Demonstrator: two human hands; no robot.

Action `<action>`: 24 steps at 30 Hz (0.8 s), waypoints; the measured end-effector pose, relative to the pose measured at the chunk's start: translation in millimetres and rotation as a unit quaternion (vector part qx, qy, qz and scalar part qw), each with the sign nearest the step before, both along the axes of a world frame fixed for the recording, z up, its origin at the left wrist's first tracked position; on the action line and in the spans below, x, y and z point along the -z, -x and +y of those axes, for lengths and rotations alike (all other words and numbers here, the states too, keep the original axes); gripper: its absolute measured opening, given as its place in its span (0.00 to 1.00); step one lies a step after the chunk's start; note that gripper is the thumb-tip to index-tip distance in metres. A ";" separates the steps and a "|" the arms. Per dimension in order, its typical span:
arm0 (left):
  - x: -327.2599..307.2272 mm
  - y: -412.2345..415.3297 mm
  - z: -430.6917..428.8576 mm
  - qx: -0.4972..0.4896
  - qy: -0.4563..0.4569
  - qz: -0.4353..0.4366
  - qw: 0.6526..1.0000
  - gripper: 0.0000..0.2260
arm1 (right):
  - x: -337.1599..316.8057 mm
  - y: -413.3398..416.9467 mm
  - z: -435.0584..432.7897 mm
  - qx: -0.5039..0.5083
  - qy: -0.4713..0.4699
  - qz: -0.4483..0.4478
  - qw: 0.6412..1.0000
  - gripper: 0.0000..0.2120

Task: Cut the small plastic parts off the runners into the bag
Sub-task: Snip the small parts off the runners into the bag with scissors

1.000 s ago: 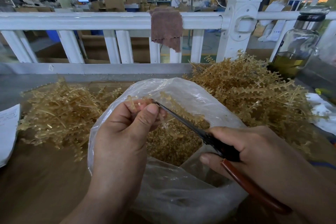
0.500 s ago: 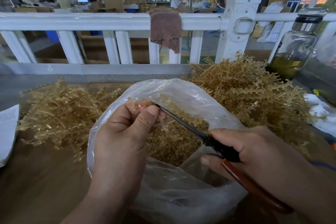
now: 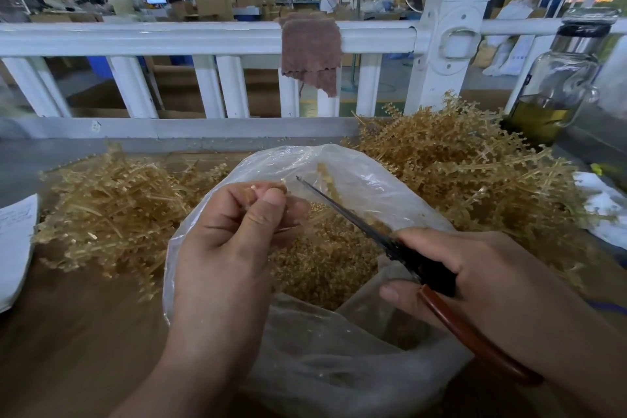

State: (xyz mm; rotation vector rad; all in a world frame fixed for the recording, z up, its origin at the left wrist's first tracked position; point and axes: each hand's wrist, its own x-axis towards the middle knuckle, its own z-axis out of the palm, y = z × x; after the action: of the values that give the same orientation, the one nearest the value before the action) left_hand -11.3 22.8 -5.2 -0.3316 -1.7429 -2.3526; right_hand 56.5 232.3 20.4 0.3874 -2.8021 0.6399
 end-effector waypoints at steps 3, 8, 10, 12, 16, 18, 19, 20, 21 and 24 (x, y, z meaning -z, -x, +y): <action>0.0 0.4 -1.0 0.007 0.002 0.002 1.000 0.07 | -2.1 -2.3 -1.3 -0.009 -0.009 -0.007 1.000 0.21; -0.3 -0.1 -0.1 0.021 -0.012 0.028 0.999 0.03 | -1.7 -4.5 -4.7 -0.005 -0.004 -0.013 1.000 0.20; 0.3 0.0 -0.5 0.023 -0.010 0.033 0.999 0.03 | -0.6 -4.3 -4.3 -0.002 -0.002 -0.014 1.000 0.20; 0.5 0.0 -0.6 0.023 -0.007 0.034 0.999 0.03 | 0.2 -3.8 -3.9 -0.001 -0.006 -0.009 1.000 0.20; 1.3 0.1 -0.4 0.022 -0.012 0.032 0.999 0.03 | 0.9 -3.7 -5.7 0.000 -0.010 -0.002 1.000 0.17; 1.9 0.2 -0.4 0.021 -0.013 0.034 0.999 0.03 | 1.4 -3.5 -6.6 -0.001 -0.010 0.001 1.000 0.17; 2.0 0.3 -0.4 0.020 -0.013 0.036 0.999 0.03 | 1.8 -3.1 -7.0 -0.002 -0.006 0.002 1.000 0.17; 2.0 0.5 -0.3 0.019 -0.014 0.036 0.999 0.03 | 2.5 -2.8 -7.3 -0.002 0.001 0.003 1.000 0.17; 2.1 0.6 -0.2 0.020 -0.016 0.037 0.999 0.03 | 3.2 -2.4 -7.7 -0.002 0.006 0.002 1.000 0.18; 1.6 0.5 -0.1 0.024 -0.026 0.036 0.999 0.03 | 5.2 -1.7 -8.7 0.000 0.002 0.003 1.000 0.21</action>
State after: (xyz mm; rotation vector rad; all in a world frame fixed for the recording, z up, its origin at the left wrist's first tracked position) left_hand -11.9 22.7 -6.8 -0.4488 -1.6566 -2.3839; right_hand 58.2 223.6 15.3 0.3880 -2.7951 0.6430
